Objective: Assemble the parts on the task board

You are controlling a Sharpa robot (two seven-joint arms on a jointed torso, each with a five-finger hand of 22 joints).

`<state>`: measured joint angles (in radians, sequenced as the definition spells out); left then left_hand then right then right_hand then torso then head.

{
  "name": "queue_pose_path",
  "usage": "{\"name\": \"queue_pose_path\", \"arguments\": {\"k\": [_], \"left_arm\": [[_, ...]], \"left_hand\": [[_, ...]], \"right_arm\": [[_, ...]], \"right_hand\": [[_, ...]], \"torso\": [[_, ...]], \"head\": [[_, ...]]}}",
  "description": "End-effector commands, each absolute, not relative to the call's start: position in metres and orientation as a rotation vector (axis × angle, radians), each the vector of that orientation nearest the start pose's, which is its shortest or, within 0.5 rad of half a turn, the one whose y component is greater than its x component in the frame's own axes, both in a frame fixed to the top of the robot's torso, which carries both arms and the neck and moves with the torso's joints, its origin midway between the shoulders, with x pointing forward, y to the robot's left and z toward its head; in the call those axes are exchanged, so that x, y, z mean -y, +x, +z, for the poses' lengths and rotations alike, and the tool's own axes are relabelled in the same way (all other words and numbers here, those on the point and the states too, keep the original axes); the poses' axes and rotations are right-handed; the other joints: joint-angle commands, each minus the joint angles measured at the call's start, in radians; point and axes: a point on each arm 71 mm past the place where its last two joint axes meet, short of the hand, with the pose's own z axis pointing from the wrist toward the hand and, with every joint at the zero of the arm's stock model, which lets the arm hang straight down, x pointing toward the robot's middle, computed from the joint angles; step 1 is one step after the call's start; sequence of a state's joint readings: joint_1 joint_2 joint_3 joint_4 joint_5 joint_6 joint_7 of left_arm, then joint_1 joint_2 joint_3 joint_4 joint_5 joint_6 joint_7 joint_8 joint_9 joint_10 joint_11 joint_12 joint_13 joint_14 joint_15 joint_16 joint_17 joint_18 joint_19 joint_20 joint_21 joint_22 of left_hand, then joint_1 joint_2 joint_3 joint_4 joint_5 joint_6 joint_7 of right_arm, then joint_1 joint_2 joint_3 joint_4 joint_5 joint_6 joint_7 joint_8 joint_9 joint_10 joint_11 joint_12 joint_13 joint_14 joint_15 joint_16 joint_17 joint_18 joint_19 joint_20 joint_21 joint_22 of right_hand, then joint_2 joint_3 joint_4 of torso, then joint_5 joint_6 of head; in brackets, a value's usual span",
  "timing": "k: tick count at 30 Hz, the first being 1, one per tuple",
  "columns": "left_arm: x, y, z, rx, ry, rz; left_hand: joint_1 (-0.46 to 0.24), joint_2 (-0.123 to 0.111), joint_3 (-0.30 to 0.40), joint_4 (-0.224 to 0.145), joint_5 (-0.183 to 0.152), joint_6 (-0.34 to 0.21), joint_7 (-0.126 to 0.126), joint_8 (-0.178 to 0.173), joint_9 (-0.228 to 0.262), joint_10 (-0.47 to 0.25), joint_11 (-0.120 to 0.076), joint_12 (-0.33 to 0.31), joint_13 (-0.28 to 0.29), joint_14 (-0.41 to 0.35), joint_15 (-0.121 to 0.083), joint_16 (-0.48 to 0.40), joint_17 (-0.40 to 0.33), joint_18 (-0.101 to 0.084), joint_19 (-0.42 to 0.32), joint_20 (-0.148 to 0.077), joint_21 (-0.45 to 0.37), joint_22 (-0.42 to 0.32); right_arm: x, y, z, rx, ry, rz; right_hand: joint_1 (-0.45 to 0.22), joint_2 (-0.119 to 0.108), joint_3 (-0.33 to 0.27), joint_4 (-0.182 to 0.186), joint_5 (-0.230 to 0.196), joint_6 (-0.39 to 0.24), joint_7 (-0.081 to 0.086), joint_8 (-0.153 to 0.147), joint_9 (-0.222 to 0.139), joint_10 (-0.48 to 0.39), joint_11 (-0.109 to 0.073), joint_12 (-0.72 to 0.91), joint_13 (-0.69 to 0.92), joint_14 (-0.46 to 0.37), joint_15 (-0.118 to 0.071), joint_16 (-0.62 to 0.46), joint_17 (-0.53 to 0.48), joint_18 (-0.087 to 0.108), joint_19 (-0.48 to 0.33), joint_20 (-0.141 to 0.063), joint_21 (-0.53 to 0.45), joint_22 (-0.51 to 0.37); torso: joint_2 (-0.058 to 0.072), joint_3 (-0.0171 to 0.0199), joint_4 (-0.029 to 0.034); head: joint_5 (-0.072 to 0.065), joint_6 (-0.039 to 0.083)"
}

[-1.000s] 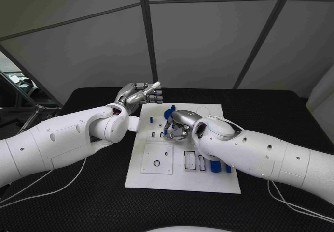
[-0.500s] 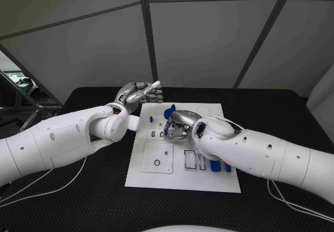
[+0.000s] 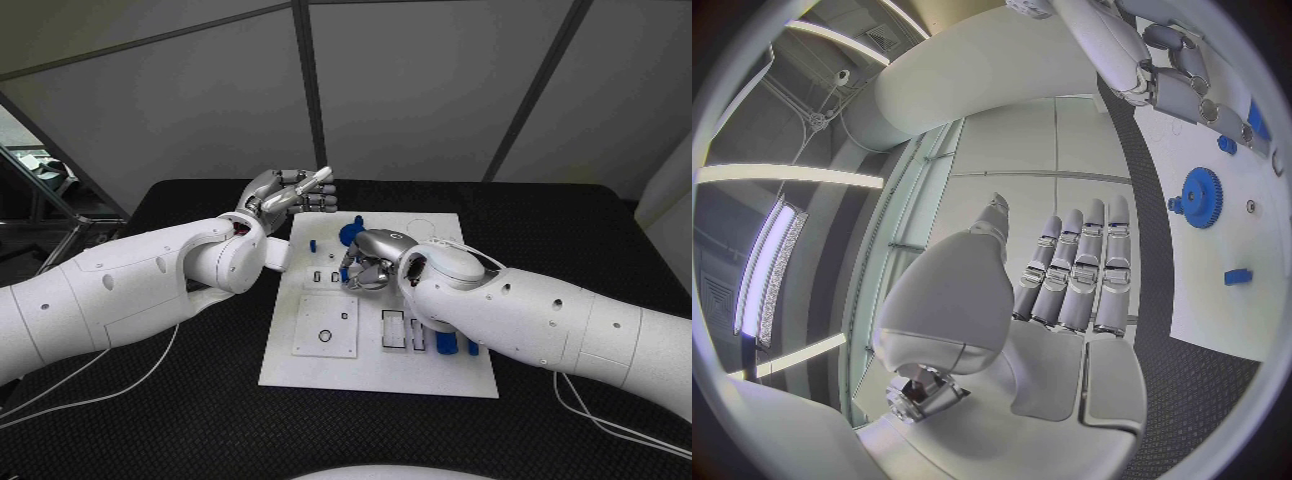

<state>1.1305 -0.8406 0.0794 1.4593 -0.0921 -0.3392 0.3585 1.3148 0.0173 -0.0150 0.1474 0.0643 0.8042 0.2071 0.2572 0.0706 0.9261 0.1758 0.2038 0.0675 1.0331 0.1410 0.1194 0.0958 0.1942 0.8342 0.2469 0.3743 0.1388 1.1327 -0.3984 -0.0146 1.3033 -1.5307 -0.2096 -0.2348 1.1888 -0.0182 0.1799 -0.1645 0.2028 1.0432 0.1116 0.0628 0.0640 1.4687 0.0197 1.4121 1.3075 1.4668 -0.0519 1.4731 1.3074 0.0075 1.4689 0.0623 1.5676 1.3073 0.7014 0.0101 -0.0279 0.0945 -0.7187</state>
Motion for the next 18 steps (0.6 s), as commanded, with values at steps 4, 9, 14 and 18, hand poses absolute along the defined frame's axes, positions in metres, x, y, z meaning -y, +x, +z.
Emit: {"name": "queue_pose_path", "arguments": {"k": [4, 9, 14, 18], "left_arm": [[-0.2304, 0.5052, -0.1725, -1.348, -1.093, -1.482], [-0.2305, 0.5052, -0.1726, -1.348, -1.093, -1.482], [-0.2304, 0.5052, -0.1726, -1.349, -1.094, -1.483], [-0.2308, 0.5053, -0.1727, -1.35, -1.094, -1.482]], "left_hand": [[-0.002, 0.008, -0.001, -0.007, -0.004, 0.006, 0.007, -0.006, -0.001, 0.004, 0.002, -0.007, -0.001, -0.006, 0.004, -0.003, 0.002, -0.013, 0.0, 0.003, -0.002, -0.001], [-0.002, 0.008, -0.001, -0.007, -0.004, 0.006, 0.007, -0.006, -0.001, 0.004, 0.002, -0.007, -0.001, -0.006, 0.004, -0.003, 0.002, -0.013, 0.0, 0.003, -0.002, -0.001], [-0.002, 0.008, -0.001, -0.007, -0.004, 0.006, 0.007, -0.006, -0.001, 0.004, 0.002, -0.007, -0.001, -0.006, 0.004, -0.003, 0.002, -0.013, 0.0, 0.003, -0.002, -0.001], [-0.002, 0.008, -0.001, -0.007, -0.004, 0.006, 0.007, -0.006, -0.001, 0.004, 0.002, -0.007, -0.001, -0.006, 0.004, -0.003, 0.002, -0.013, 0.0, 0.003, -0.002, -0.001]], "right_arm": [[0.0326, 0.4884, -0.2212, -1.78, -0.275, 0.713], [0.0327, 0.4887, -0.2204, -1.769, -0.269, 0.716], [0.0329, 0.4889, -0.2184, -1.743, -0.255, 0.727], [0.0332, 0.4885, -0.2142, -1.692, -0.235, 0.754]], "right_hand": [[-0.007, -0.008, -0.01, 0.001, 0.002, -0.017, 0.002, -0.003, -0.001, -0.002, 0.01, -0.009, 0.092, 0.058, 0.007, -0.006, 0.047, -0.005, 0.095, 0.004, -0.002, 0.253], [-0.021, -0.02, -0.024, 0.004, -0.014, -0.04, 0.005, -0.002, 0.0, -0.008, 0.013, -0.017, 0.084, 0.057, 0.01, -0.009, 0.043, -0.004, 0.094, 0.007, -0.003, 0.252], [-0.036, -0.037, -0.045, 0.012, -0.023, -0.078, 0.01, -0.003, -0.001, -0.017, 0.018, -0.029, 0.072, 0.056, 0.013, -0.013, 0.037, -0.003, 0.092, 0.011, -0.006, 0.247], [-0.041, -0.057, -0.06, 0.024, -0.024, -0.113, 0.016, -0.003, -0.001, -0.027, 0.024, -0.043, 0.058, 0.055, 0.017, -0.016, 0.033, -0.003, 0.091, 0.014, -0.007, 0.246]], "torso": [[0.0, 0.0, -0.0001], [0.0, -0.0001, -0.0001], [0.0, 0.0002, -0.0001], [-0.001, 0.0006, 0.0001]], "head": [[0.0, 0.0], [0.0, 0.0], [-0.001, 0.001], [-0.001, 0.002]]}}
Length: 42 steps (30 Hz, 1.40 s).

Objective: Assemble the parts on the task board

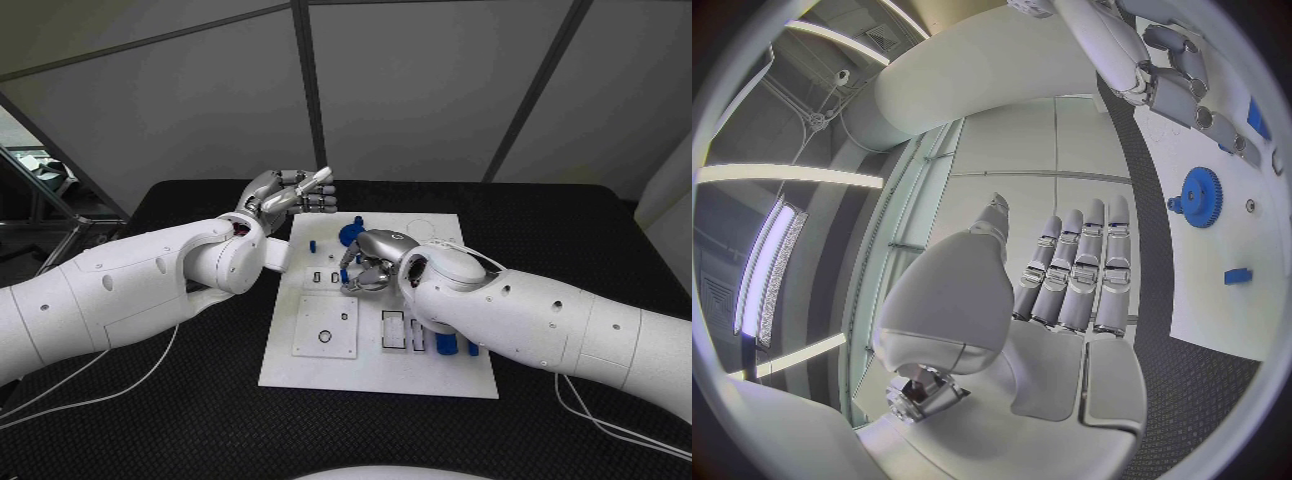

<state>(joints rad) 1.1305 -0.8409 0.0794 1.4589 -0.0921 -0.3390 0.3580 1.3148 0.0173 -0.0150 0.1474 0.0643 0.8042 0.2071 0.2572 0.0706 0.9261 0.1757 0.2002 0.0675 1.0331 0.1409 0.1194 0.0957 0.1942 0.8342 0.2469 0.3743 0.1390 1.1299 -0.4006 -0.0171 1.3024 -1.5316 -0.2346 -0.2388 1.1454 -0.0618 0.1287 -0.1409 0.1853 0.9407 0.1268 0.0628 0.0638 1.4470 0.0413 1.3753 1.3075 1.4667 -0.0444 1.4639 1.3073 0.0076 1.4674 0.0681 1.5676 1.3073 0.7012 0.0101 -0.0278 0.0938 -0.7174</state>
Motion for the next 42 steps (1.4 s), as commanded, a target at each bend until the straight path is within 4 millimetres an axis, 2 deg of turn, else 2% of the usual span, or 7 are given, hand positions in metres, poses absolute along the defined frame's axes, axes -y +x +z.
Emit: {"name": "queue_pose_path", "arguments": {"k": [1, 14, 26, 28, 31, 37, 42], "left_arm": [[-0.231, 0.505, -0.173, -1.351, -1.095, -1.481], [-0.238, 0.507, -0.177, -1.414, -1.063, -1.423], [-0.239, 0.5, -0.195, -1.854, -0.831, -1.196], [-0.239, 0.498, -0.198, -1.934, -0.779, -1.129], [-0.238, 0.499, -0.198, -2.024, -0.686, -1.006], [-0.231, 0.502, -0.193, -2.131, -0.493, -0.761], [-0.222, 0.509, -0.188, -2.164, -0.403, -0.617]], "left_hand": [[-0.002, 0.008, -0.001, -0.007, -0.004, 0.006, 0.007, -0.006, -0.001, 0.004, 0.002, -0.003, -0.001, -0.006, 0.004, -0.003, 0.002, -0.013, 0.0, 0.003, -0.002, -0.001], [-0.006, 0.017, -0.016, -0.021, -0.002, 0.04, 0.003, -0.003, 0.003, 0.066, -0.014, 0.009, 0.007, 0.078, -0.021, 0.019, 0.025, -0.01, 0.052, -0.015, 0.03, 0.005], [-0.026, 0.033, -0.042, -0.012, 0.035, 0.186, -0.091, 0.043, 0.055, 0.318, -0.128, 0.134, 0.122, 0.464, -0.158, 0.312, 0.254, -0.012, 0.349, -0.155, 0.28, 0.128], [-0.031, 0.031, -0.052, -0.004, 0.035, 0.193, -0.127, 0.057, 0.098, 0.338, -0.157, 0.212, 0.239, 0.484, -0.192, 0.807, 0.733, -0.033, 0.407, -0.183, 0.443, 0.264], [-0.092, 0.042, -0.082, 0.053, -0.009, 0.207, -0.123, 0.092, 0.163, 0.334, -0.151, 0.314, 0.396, 0.454, -0.193, 1.031, 0.992, -0.05, 0.404, -0.192, 0.611, 0.478], [-0.167, 0.02, -0.188, 0.143, -0.012, 0.213, -0.138, 0.161, 0.283, 0.424, -0.178, 0.761, 0.916, 0.454, -0.203, 1.155, 1.136, -0.057, 0.376, -0.198, 0.709, 0.589], [-0.139, 0.044, -0.24, 0.143, -0.014, 0.194, -0.158, 0.226, 0.416, 0.485, -0.19, 0.991, 1.179, 0.489, -0.216, 1.292, 1.288, -0.079, 0.429, -0.212, 0.852, 0.789]], "right_arm": [[0.033, 0.488, -0.213, -1.676, -0.23, 0.765], [0.061, 0.462, -0.189, -1.623, -0.284, 0.942], [0.14, 0.465, -0.136, -1.657, 0.023, 1.032], [0.158, 0.471, -0.129, -1.651, 0.118, 1.034], [0.18, 0.479, -0.124, -1.633, 0.229, 1.029], [0.204, 0.491, -0.122, -1.602, 0.336, 0.999], [0.211, 0.495, -0.122, -1.595, 0.368, 0.985]], "right_hand": [[0.003, -0.018, -0.012, 0.004, -0.006, -0.016, 0.002, -0.003, 0.0, -0.007, 0.003, -0.008, 0.056, 0.055, 0.011, -0.007, 0.033, -0.003, 0.092, 0.009, -0.007, 0.246], [0.045, -0.061, -0.028, 0.043, -0.006, -0.031, 0.006, 0.002, 0.003, -0.019, 0.007, -0.026, 0.037, 0.051, 0.015, -0.017, 0.017, 0.002, 0.08, 0.014, -0.018, 0.226], [0.075, -0.036, -0.028, 0.062, -0.001, 0.021, -0.01, 0.006, 0.006, -0.146, -0.009, -0.272, -0.202, -0.021, 0.001, -0.199, -0.24, 0.065, -0.085, 0.005, -0.193, -0.038], [0.072, -0.036, -0.031, 0.062, -0.001, 0.037, -0.014, 0.009, 0.008, -0.15, -0.013, -0.301, -0.231, -0.035, -0.001, -0.255, -0.305, 0.081, -0.125, 0.003, -0.249, -0.11], [0.073, -0.033, -0.031, 0.057, 0.001, 0.056, -0.018, 0.009, 0.008, -0.198, -0.015, -0.413, -0.339, -0.059, -0.003, -0.354, -0.41, 0.105, -0.184, -0.001, -0.345, -0.226], [0.072, -0.032, -0.032, 0.046, 0.003, 0.066, -0.019, 0.004, 0.006, -0.204, -0.018, -0.464, -0.396, -0.051, -0.004, -0.412, -0.449, 0.113, -0.194, -0.003, -0.403, -0.283], [0.072, -0.032, -0.032, 0.045, 0.003, 0.066, -0.019, 0.003, 0.006, -0.204, -0.018, -0.467, -0.399, -0.05, -0.004, -0.416, -0.452, 0.113, -0.194, -0.004, -0.406, -0.287]], "torso": [[0.0, 0.0006, 0.0], [-0.007, 0.0009, -0.0035], [-0.037, 0.0088, -0.0132], [-0.043, 0.0112, -0.0137], [-0.052, 0.0147, -0.0159], [-0.065, 0.0178, -0.0182], [-0.07, 0.0201, -0.0171]], "head": [[0.0, 0.001], [0.0, 0.015], [0.01, 0.01], [0.013, 0.008], [0.016, 0.003], [0.015, -0.004], [0.018, -0.008]]}}
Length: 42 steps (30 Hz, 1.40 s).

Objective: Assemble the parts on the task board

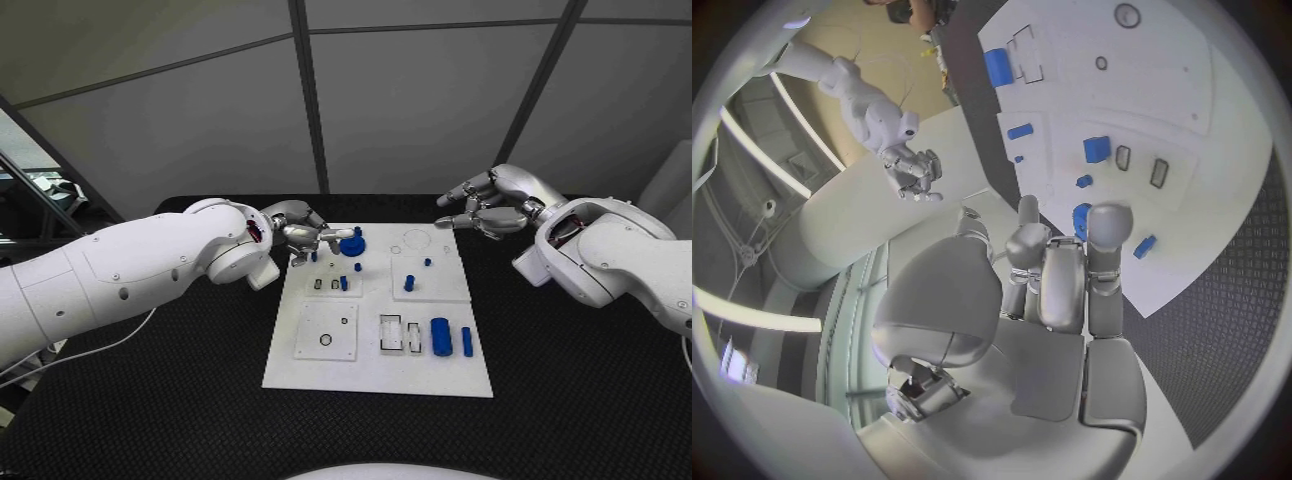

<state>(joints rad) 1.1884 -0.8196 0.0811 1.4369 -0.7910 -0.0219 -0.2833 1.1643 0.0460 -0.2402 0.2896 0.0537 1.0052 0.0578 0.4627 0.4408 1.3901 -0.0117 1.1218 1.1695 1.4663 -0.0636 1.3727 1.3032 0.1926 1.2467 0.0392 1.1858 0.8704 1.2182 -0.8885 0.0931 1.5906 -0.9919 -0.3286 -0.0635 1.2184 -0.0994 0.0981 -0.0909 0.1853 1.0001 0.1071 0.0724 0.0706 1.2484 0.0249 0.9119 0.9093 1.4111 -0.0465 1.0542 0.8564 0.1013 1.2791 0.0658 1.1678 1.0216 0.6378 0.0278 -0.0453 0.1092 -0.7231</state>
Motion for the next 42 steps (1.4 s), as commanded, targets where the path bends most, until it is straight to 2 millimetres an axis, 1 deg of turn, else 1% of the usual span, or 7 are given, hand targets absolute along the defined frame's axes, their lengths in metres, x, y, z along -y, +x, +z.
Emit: {"name": "queue_pose_path", "arguments": {"k": [1, 6, 9, 16, 23, 29, 42], "left_arm": [[-0.22, 0.511, -0.187, -2.167, -0.389, -0.591], [-0.212, 0.518, -0.185, -2.174, -0.352, -0.496], [-0.206, 0.523, -0.187, -2.195, -0.339, -0.453], [-0.193, 0.529, -0.194, -2.268, -0.292, -0.378], [-0.188, 0.531, -0.2, -2.319, -0.262, -0.336], [-0.182, 0.531, -0.205, -2.353, -0.229, -0.326], [-0.173, 0.53, -0.213, -2.39, -0.189, -0.318]], "left_hand": [[0.02, 0.02, -0.017, -0.001, -0.003, -0.008, -0.01, 0.027, 0.06, 0.027, -0.005, 0.088, 0.098, 0.057, -0.012, 0.046, 0.089, -0.078, 0.02, -0.005, 0.05, 0.071], [0.052, 0.038, -0.03, -0.006, 0.0, -0.024, -0.012, 0.048, 0.138, 0.054, -0.012, 0.164, 0.183, 0.066, -0.016, 0.077, 0.127, -0.089, 0.037, -0.006, 0.095, 0.141], [0.058, 0.044, -0.033, -0.005, 0.003, -0.029, -0.014, 0.051, 0.162, 0.059, -0.011, 0.176, 0.199, 0.067, -0.017, 0.081, 0.131, -0.091, 0.042, -0.007, 0.106, 0.159], [0.059, 0.057, -0.042, -0.004, 0.004, -0.035, -0.016, 0.055, 0.21, 0.067, -0.013, 0.193, 0.226, 0.072, -0.019, 0.093, 0.147, -0.097, 0.059, -0.008, 0.13, 0.2], [0.066, 0.067, -0.045, -0.006, 0.019, -0.041, -0.017, 0.054, 0.244, 0.071, -0.013, 0.2, 0.24, 0.074, -0.02, 0.101, 0.157, -0.099, 0.063, -0.009, 0.139, 0.216], [0.069, 0.07, -0.048, -0.006, 0.032, -0.043, -0.017, 0.052, 0.262, 0.074, -0.014, 0.205, 0.248, 0.075, -0.019, 0.104, 0.161, -0.099, 0.062, -0.009, 0.142, 0.221], [0.075, 0.074, -0.049, -0.008, 0.044, -0.047, -0.016, 0.048, 0.281, 0.071, -0.013, 0.2, 0.25, 0.074, -0.019, 0.102, 0.16, -0.098, 0.057, -0.008, 0.14, 0.219]], "right_arm": [[0.211, 0.496, -0.122, -1.595, 0.372, 0.983], [0.211, 0.499, -0.124, -1.599, 0.386, 0.971], [0.211, 0.501, -0.125, -1.6, 0.391, 0.966], [0.21, 0.504, -0.126, -1.606, 0.402, 0.954], [0.21, 0.506, -0.127, -1.611, 0.407, 0.948], [0.21, 0.508, -0.128, -1.614, 0.41, 0.943], [0.21, 0.51, -0.13, -1.626, 0.415, 0.935]], "right_hand": [[-0.001, 0.006, -0.001, -0.005, 0.003, 0.006, 0.0, -0.006, -0.001, -0.005, -0.002, -0.004, -0.001, 0.006, -0.002, -0.007, -0.001, 0.02, -0.005, -0.002, -0.007, -0.001], [0.0, 0.008, 0.0, -0.008, 0.007, 0.004, 0.0, -0.008, -0.002, 0.002, -0.002, 0.003, 0.002, 0.013, -0.002, -0.003, 0.011, 0.019, 0.001, -0.002, -0.01, -0.002], [0.0, 0.009, 0.0, -0.008, 0.008, 0.004, 0.001, -0.008, -0.002, 0.002, -0.002, 0.003, 0.002, 0.013, -0.002, -0.004, 0.011, 0.019, 0.001, -0.002, -0.01, -0.003], [-0.001, 0.01, 0.001, -0.009, 0.01, 0.002, 0.001, -0.008, -0.002, 0.004, -0.002, 0.004, 0.002, 0.015, -0.002, -0.007, 0.009, 0.02, 0.002, -0.003, -0.014, -0.006], [-0.001, 0.011, 0.001, -0.009, 0.013, 0.001, 0.001, -0.009, -0.003, 0.004, -0.002, 0.003, 0.0, 0.016, -0.002, -0.009, 0.009, 0.02, 0.004, -0.003, -0.015, -0.007], [-0.002, 0.012, 0.002, -0.009, 0.014, -0.001, 0.001, -0.009, -0.003, 0.004, -0.001, 0.002, -0.002, 0.016, -0.002, -0.012, 0.007, 0.02, 0.003, -0.003, -0.019, -0.011], [-0.002, 0.013, 0.003, -0.011, 0.019, -0.004, 0.002, -0.01, -0.003, 0.0, -0.001, -0.005, -0.009, 0.016, -0.002, -0.02, 0.001, 0.022, 0.002, -0.003, -0.026, -0.019]], "torso": [[-0.008, 0.0026, 0.0005], [-0.009, 0.0025, -0.0011], [-0.008, 0.0024, 0.0011], [-0.006, 0.0021, -0.0015], [-0.005, 0.002, -0.0005], [-0.005, 0.0002, -0.0001], [-0.005, -0.0001, 0.0015]], "head": [[0.003, -0.004], [0.005, -0.006], [0.004, -0.008], [0.011, -0.013], [0.012, -0.018], [0.011, -0.021], [0.011, -0.026]]}}
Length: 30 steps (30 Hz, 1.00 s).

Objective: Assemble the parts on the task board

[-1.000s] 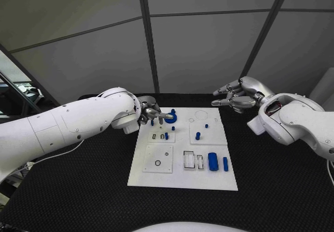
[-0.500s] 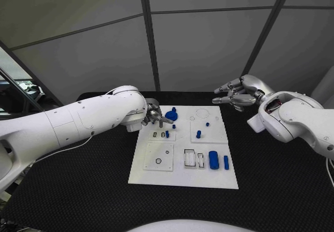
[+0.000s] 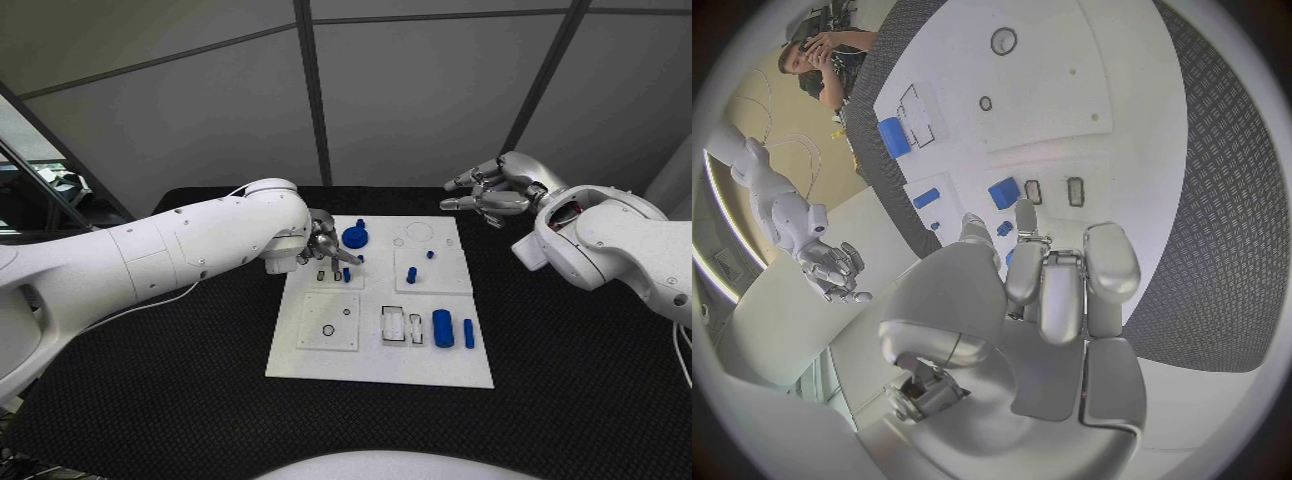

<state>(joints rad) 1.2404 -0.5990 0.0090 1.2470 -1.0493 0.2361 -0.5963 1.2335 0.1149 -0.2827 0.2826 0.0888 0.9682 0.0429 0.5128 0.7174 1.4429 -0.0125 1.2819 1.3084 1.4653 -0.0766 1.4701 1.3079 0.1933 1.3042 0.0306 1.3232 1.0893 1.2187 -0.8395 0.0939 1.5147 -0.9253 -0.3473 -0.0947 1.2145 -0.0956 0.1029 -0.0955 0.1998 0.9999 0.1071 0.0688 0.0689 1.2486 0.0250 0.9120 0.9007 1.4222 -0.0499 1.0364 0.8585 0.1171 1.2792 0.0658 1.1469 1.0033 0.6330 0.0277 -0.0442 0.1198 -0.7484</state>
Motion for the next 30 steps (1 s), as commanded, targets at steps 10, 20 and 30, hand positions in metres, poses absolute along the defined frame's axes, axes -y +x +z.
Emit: {"name": "queue_pose_path", "arguments": {"k": [10, 20, 30], "left_arm": [[-0.1696, 0.5304, -0.216, -2.397, -0.181, -0.316], [-0.167, 0.531, -0.2166, -2.396, -0.177, -0.324], [-0.1651, 0.5311, -0.2174, -2.409, -0.164, -0.323]], "left_hand": [[0.013, 0.008, -0.007, -0.004, 0.02, -0.012, -0.001, -0.006, 0.019, 0.018, -0.012, 0.037, 0.114, 0.076, -0.005, 0.008, 0.159, -0.099, -0.001, 0.001, 0.005, 0.005], [0.036, 0.017, -0.004, -0.011, 0.057, -0.012, -0.001, -0.015, 0.049, 0.02, -0.012, 0.036, 0.123, 0.077, -0.005, 0.013, 0.165, -0.1, -0.002, 0.001, 0.008, 0.013], [0.059, 0.021, 0.001, -0.026, 0.071, -0.012, -0.002, -0.023, 0.067, 0.019, -0.012, 0.029, 0.125, 0.078, -0.005, 0.015, 0.167, -0.099, -0.004, 0.002, 0.008, 0.016]], "right_arm": [[0.2096, 0.5109, -0.1307, -1.627, 0.416, 0.933], [0.2087, 0.5118, -0.1311, -1.628, 0.415, 0.934], [0.208, 0.5119, -0.1314, -1.63, 0.415, 0.935]], "right_hand": [[0.002, 0.011, 0.0, -0.007, 0.006, -0.006, 0.002, -0.006, -0.002, -0.001, -0.001, -0.007, -0.003, 0.005, 0.001, -0.005, -0.002, 0.006, 0.002, -0.003, -0.008, -0.003], [0.002, 0.012, 0.001, -0.008, 0.008, -0.006, 0.002, -0.006, -0.002, -0.001, -0.001, -0.007, -0.004, 0.005, 0.002, -0.007, -0.003, 0.006, 0.002, -0.003, -0.01, -0.005], [0.002, 0.013, 0.001, -0.008, 0.008, -0.007, 0.002, -0.005, -0.002, -0.002, -0.001, -0.009, -0.007, 0.006, 0.002, -0.008, -0.004, 0.006, 0.003, -0.003, -0.01, -0.004]], "torso": [[0.0, 0.0004, 0.0001], [0.001, 0.0007, -0.0003], [0.001, 0.0005, 0.0003]], "head": [[0.0, -0.006], [0.0, -0.008], [-0.002, -0.011]]}}
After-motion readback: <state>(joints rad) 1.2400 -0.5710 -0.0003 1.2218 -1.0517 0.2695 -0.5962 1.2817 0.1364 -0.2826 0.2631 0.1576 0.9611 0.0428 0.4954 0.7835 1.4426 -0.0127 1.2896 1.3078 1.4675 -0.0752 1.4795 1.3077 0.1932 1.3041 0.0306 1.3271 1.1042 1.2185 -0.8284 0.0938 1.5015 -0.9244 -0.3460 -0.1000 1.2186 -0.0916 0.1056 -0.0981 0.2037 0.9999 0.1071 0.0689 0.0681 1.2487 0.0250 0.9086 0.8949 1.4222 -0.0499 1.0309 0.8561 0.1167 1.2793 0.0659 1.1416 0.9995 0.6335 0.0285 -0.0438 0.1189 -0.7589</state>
